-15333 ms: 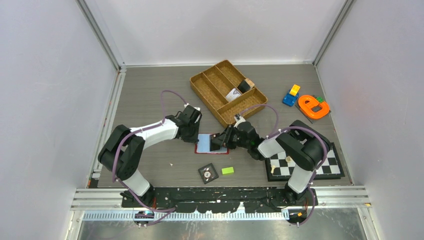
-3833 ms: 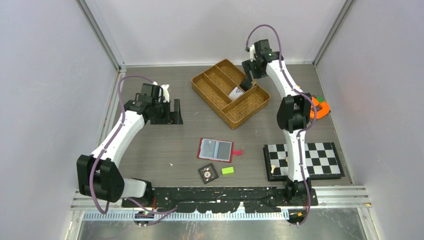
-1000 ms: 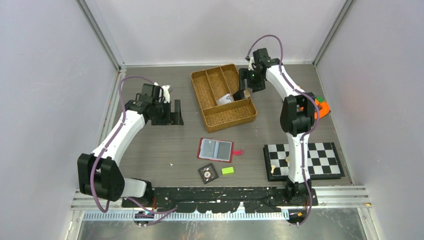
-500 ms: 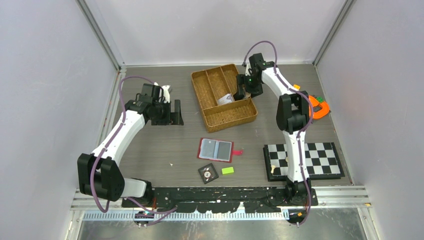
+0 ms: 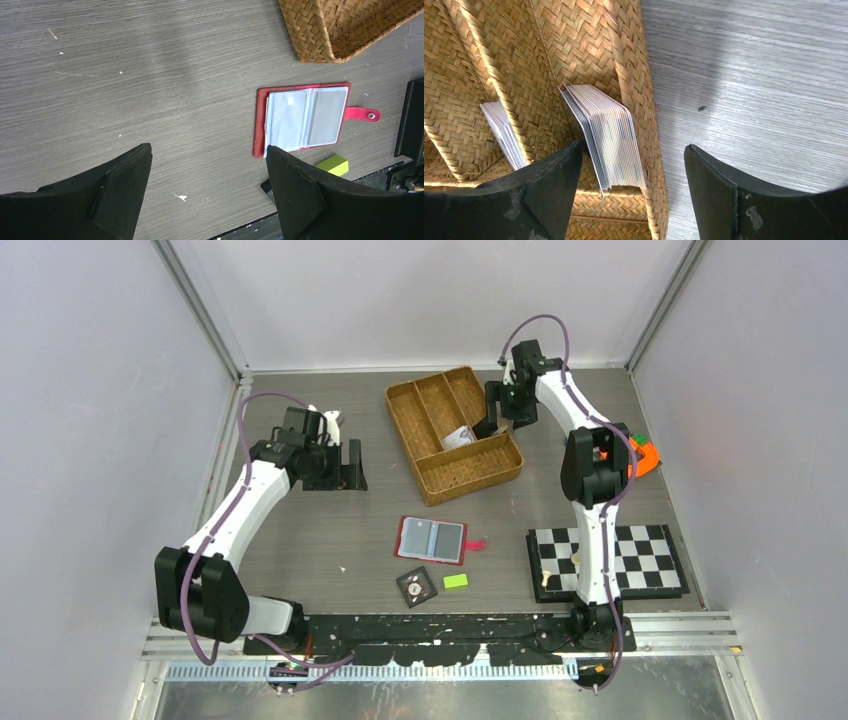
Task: Put the credit cards into the card holder
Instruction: Move the storage box to the center of the board.
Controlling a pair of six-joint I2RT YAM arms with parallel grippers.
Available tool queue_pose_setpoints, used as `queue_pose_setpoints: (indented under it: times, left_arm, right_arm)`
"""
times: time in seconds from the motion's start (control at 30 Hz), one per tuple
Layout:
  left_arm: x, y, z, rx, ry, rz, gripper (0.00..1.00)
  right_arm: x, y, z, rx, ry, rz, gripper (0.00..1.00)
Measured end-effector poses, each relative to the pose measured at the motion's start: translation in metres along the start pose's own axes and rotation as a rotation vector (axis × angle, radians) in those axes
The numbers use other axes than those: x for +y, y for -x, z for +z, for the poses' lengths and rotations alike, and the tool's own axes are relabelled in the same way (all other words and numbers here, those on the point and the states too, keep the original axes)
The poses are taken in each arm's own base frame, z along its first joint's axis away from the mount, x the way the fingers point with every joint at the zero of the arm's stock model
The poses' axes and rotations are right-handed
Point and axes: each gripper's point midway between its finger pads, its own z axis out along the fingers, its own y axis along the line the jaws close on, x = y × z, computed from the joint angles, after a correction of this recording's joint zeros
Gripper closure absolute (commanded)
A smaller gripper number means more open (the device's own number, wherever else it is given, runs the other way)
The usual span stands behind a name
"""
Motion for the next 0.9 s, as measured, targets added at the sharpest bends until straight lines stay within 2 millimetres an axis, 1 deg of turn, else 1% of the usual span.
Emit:
queue_pose_setpoints:
  times: [0.1, 0.17, 0.47, 0.57, 0.7, 0.8, 0.87, 0.9]
  left_arm:
    - [0.0, 0.0, 0.0, 0.001, -0.003, 0.0, 0.13]
    - [-0.001, 0.0, 0.0, 0.001, -0.003, 0.0, 0.13]
    - [-0.001, 0.0, 0.0, 0.002, -0.006, 0.0, 0.13]
    - [-0.001, 0.0, 0.0, 0.002, -0.008, 0.0, 0.13]
    - [-0.002, -0.001, 0.0, 0.003, -0.014, 0.0, 0.13]
    - [-0.003, -0.001, 0.0, 0.005, -0.019, -0.001, 0.13]
    - [-0.003, -0.001, 0.0, 0.006, -0.02, -0.001, 0.13]
    - [-0.003, -0.001, 0.0, 0.007, -0.02, -0.001, 0.13]
  right_arm:
    - [-0.001, 0.005, -0.007, -0.018, -0.007, -0.002, 0.21]
    - [-0.001, 0.007, -0.011, -0.028, -0.01, -0.005, 0.23]
    - [-0.004, 0.009, -0.015, -0.036, -0.026, -0.006, 0.31]
    - [-0.005, 0.011, -0.018, -0.045, -0.04, -0.01, 0.35]
    - [-0.006, 0.015, -0.028, -0.064, -0.055, -0.016, 0.44]
    - [-0.006, 0.017, -0.032, -0.076, -0.059, -0.02, 0.48]
    - [-0.006, 0.018, -0.033, -0.077, -0.061, -0.02, 0.47]
    - [-0.006, 0.018, -0.033, -0.077, -0.061, -0.02, 0.45]
